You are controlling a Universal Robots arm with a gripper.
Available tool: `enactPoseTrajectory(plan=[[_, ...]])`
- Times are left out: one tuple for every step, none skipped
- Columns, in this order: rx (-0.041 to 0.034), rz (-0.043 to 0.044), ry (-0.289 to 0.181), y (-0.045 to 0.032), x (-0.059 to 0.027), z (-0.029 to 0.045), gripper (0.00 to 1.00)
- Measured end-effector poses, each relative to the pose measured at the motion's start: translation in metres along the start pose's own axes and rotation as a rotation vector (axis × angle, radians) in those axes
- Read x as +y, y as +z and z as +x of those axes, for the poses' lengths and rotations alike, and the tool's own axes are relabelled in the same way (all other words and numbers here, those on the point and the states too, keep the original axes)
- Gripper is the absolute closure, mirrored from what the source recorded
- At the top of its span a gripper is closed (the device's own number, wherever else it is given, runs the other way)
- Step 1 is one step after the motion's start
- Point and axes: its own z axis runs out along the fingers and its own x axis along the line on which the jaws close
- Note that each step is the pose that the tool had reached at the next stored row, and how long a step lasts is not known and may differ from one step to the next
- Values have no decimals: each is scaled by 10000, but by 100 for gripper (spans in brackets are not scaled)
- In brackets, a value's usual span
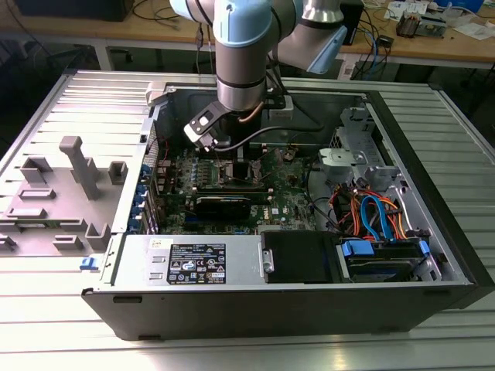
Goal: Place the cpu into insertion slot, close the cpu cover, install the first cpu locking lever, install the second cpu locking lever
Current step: 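Place the cpu into insertion slot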
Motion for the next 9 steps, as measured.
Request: enactPoseTrajectory(plan=[[-2, 1, 0, 5, 0, 0, 45], [-5, 3, -1, 10, -1, 0, 45], [-6, 3, 0, 13, -1, 0, 45], [-7, 4, 0, 15, -1, 0, 45], [-6, 3, 0, 17, -1, 0, 45], [-5, 3, -1, 19, -1, 0, 45], [-4, 3, 0, 19, -1, 0, 45], [-3, 2, 0, 20, -1, 0, 45], [-3, 2, 0, 20, -1, 0, 45]])
